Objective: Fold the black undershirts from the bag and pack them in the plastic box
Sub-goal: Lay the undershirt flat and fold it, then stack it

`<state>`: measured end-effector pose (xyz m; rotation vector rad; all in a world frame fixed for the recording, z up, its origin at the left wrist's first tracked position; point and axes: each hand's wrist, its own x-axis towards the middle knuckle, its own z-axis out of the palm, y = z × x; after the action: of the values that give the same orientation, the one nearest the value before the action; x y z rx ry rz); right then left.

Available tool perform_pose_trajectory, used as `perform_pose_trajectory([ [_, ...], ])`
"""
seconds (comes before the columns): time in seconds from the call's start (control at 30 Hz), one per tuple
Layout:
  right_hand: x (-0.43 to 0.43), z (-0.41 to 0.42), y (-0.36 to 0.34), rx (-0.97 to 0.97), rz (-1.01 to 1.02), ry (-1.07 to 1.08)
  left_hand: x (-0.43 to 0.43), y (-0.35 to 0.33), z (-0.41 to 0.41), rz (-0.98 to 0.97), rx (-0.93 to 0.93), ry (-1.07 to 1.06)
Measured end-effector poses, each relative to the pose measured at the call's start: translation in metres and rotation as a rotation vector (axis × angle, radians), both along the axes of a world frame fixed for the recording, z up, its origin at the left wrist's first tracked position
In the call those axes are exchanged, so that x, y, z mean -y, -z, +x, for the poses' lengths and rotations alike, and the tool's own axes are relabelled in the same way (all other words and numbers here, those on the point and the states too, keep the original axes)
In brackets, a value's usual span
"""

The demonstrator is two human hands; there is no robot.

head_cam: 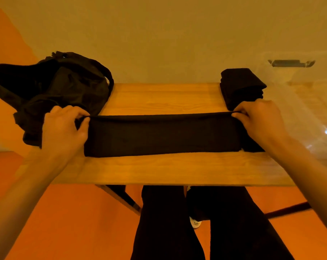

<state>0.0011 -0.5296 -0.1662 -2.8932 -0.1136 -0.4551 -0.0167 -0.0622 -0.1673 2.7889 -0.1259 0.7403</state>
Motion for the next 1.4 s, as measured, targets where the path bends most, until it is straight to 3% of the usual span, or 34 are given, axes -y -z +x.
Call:
perform_pose_trajectory([
  [0.27,-0.009,0.029,0.006,-0.012,-0.035,-0.024,0.005,0.010,0.029,0.084,-0.081,-0.100],
  [0.5,-0.007,0.032,0.016,-0.018,-0.129,0.010,0.006,0.022,0.035,0.233,0.014,-0.131],
  [0.6,-0.010,0.031,0.017,-0.066,-0.169,0.025,0.009,0.026,0.038,0.244,0.007,-0.118],
  [0.73,-0.023,0.018,0.009,0.014,-0.277,-0.018,0.017,0.023,0.032,0.197,-0.014,-0.146],
  [0.8,-0.054,0.007,0.012,0.019,-0.286,-0.122,0.047,0.026,0.016,0.181,0.015,-0.026],
  [0.87,-0.096,0.001,0.027,-0.035,-0.270,-0.286,0.090,0.038,-0.002,0.213,-0.069,0.158],
  [0.93,-0.133,0.005,0.042,-0.128,-0.265,-0.358,0.118,0.053,-0.008,0.201,-0.269,0.167],
  [1.03,-0.148,0.014,0.053,-0.317,-0.248,-0.279,0.113,0.067,-0.002,0.210,-0.484,0.032],
  [1.23,-0.127,0.001,0.062,-0.420,-0.207,-0.126,0.094,0.067,-0.012,0.192,-0.570,-0.006],
  [1.33,-0.123,-0.003,0.062,-0.428,-0.209,-0.082,0.084,0.058,-0.015,0.125,-0.553,-0.019],
  [1.4,-0.124,-0.005,0.061,-0.426,-0.206,-0.076,0.072,0.048,-0.018,0.008,-0.425,-0.046],
])
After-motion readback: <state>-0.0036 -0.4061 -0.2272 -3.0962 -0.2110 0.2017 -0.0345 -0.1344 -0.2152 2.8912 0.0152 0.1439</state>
